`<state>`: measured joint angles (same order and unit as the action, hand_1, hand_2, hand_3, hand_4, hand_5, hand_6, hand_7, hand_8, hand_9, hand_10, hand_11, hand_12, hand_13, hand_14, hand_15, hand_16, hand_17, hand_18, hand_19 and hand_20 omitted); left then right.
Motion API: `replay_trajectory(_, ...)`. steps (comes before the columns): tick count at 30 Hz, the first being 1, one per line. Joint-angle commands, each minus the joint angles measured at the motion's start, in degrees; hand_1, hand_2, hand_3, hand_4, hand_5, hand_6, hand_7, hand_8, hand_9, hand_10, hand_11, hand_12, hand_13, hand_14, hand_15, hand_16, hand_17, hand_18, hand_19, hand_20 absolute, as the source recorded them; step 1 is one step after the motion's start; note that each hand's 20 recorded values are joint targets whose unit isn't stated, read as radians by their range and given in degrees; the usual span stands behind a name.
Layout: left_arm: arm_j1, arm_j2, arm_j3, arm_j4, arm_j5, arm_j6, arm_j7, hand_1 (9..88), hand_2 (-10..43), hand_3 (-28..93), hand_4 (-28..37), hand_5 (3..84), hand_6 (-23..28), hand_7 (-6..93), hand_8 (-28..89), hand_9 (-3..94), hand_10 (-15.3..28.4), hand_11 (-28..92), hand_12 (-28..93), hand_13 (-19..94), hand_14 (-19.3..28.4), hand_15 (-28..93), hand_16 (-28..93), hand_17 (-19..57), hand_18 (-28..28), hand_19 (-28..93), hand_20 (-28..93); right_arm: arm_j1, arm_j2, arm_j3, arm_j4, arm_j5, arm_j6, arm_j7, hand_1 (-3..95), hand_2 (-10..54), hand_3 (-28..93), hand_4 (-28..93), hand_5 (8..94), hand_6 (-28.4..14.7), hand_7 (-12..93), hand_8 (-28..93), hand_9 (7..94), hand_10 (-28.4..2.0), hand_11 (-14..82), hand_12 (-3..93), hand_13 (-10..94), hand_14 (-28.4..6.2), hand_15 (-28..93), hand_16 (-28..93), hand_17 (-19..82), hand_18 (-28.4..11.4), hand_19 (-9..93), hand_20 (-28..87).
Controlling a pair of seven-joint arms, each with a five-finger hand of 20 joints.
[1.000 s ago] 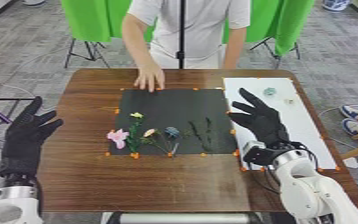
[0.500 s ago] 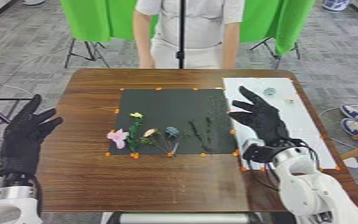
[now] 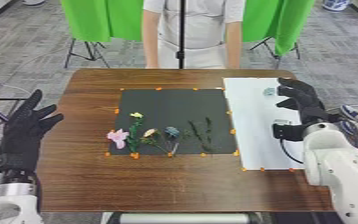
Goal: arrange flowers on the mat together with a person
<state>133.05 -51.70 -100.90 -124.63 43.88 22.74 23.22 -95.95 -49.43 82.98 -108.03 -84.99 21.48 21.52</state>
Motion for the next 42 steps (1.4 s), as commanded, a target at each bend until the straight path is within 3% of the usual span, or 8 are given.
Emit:
replay_trajectory(1,-0.44,-0.03,0.73,-0.19,-0.23,0.57,-0.50,20.2,3.9,79,-28.3,32.7,3.4,8.1,-8,34.6,17.4,24,10,25,25.1,53,-9,-7.0,22.3,49,19,13.78,6.99,-6.12,9.89,-14.21,-1.24,7.64,22.6,-2.7,81,-25,38.3,2.3,23,-15,40.8,-15.0,25.0,16.8,38,-16.9,67,10,8,-20.4,58,31)
replay_trajectory(11,-1.21,1.37,2.29,0.08,-1.34,1.11,0.51,20.2,3.9,79,-28.3,32.5,3.4,8.0,-8,34.6,17.4,24,10,25,25.2,53,-9,-7.0,22.3,49,19,24.90,8.54,-16.52,20.67,-32.34,-13.07,14.10,24.8,-4.9,81,-25,38.2,2.5,24,-16,40.8,-15.9,26.0,16.4,40,-15.8,69,9,9,-20.9,60,31)
replay_trajectory(20,-1.69,1.11,2.49,0.24,-1.10,0.59,0.07,20.2,4.2,79,-28.3,32.3,3.5,8.1,-8,34.6,17.4,24,10,25,25.1,53,-9,-7.0,22.2,49,19,25.10,8.85,-21.33,23.15,-38.94,-19.89,14.34,26.6,-6.5,81,-25,38.7,3.2,26,-17,42.1,-15.5,26.5,16.1,41,-14.4,68,9,10,-20.7,60,30)
replay_trajectory(22,-1.42,2.12,2.79,0.21,-1.83,1.16,0.80,20.3,4.2,79,-28.3,32.3,3.5,8.1,-8,34.6,17.4,24,10,25,25.1,53,-9,-7.0,22.2,49,19,24.67,8.64,-21.67,23.41,-39.14,-21.06,14.37,26.9,-7.0,81,-25,38.7,3.3,27,-17,42.2,-15.3,26.5,16.1,41,-14.3,68,9,10,-20.6,60,30)
replay_trajectory(31,-1.88,0.96,2.67,0.43,-0.84,-0.20,-0.32,20.3,4.3,79,-28.3,32.3,3.5,8.3,-8,34.6,17.4,24,10,25,25.1,53,-9,-6.9,22.0,49,19,24.78,7.50,-24.00,24.85,-41.34,-22.31,14.57,27.3,-7.3,81,-26,38.6,3.9,27,-17,42.5,-15.0,25.8,15.7,42,-13.7,66,9,10,-20.7,60,29)
replay_trajectory(34,-2.28,0.60,2.77,0.57,-2.42,-0.99,0.23,20.3,4.3,79,-28.3,32.2,3.5,8.3,-8,34.6,17.4,24,10,25,25.1,53,-9,-7.0,22.0,49,19,25.88,7.02,-25.31,25.46,-41.83,-22.22,15.39,27.5,-7.3,81,-26,38.0,4.2,27,-17,42.4,-14.8,25.4,15.6,42,-13.7,66,9,10,-20.7,60,29)
replay_trajectory(39,-2.80,-0.19,2.73,0.77,-1.69,-1.76,-0.66,20.4,4.3,79,-28.3,32.2,3.5,8.4,-8,34.7,17.5,24,10,25,25.1,53,-9,-7.0,22.0,49,19,26.10,6.23,-25.94,26.23,-43.37,-23.49,14.35,27.9,-7.5,81,-26,37.3,4.5,27,-17,42.3,-14.5,25.2,15.5,42,-13.6,66,9,10,-20.8,60,29)
replay_trajectory(42,-2.72,0.46,3.04,0.79,-2.17,-1.31,-0.09,20.4,4.4,79,-28.3,32.2,3.5,8.4,-8,34.7,17.5,24,10,25,25.2,54,-9,-7.0,22.0,48,19,26.35,5.83,-26.98,26.81,-44.81,-23.63,13.28,29.0,-7.9,81,-27,37.7,5.3,27,-17,42.8,-13.7,25.6,15.5,42,-13.1,65,9,10,-20.9,59,29)
